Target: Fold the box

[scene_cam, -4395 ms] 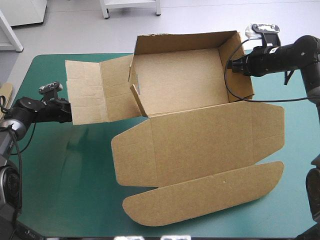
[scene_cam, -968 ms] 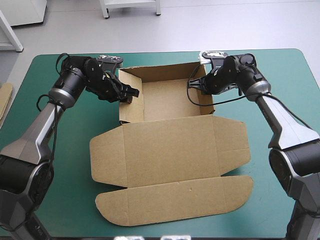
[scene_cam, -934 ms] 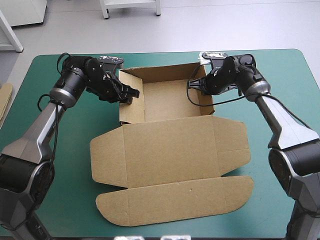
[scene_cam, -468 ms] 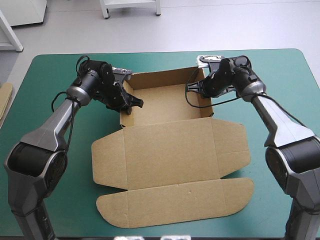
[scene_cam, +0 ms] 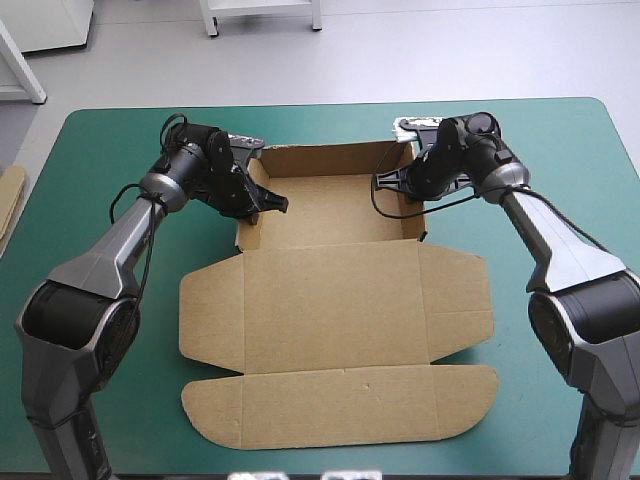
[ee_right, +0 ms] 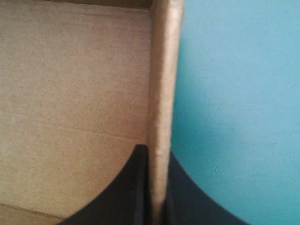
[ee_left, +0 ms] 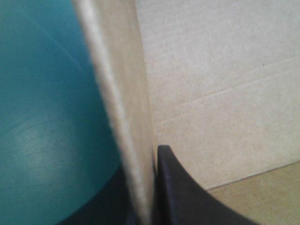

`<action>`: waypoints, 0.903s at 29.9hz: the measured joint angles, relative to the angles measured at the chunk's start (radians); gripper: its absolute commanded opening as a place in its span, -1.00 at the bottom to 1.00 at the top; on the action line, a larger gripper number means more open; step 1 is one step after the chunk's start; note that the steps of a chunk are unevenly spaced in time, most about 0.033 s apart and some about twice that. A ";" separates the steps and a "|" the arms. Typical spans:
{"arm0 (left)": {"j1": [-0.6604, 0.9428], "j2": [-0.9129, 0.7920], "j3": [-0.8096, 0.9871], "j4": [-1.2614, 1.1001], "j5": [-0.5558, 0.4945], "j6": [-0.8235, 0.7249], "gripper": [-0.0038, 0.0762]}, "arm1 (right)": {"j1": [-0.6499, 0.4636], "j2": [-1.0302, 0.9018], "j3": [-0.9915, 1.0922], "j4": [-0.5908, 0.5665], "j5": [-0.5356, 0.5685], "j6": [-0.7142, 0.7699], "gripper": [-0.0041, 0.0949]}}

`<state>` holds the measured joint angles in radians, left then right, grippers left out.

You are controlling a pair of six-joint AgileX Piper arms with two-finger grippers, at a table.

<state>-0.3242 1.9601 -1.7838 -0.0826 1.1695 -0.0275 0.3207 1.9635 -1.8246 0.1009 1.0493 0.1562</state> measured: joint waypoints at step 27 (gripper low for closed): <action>-0.008 0.043 0.000 0.067 -0.062 -0.066 -0.92 | 0.069 0.056 -0.014 -0.130 0.000 0.071 -0.77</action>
<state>-0.3317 2.0033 -1.7838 -0.0152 1.1075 -0.0940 0.3894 2.0195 -1.8387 -0.0287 1.0492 0.2276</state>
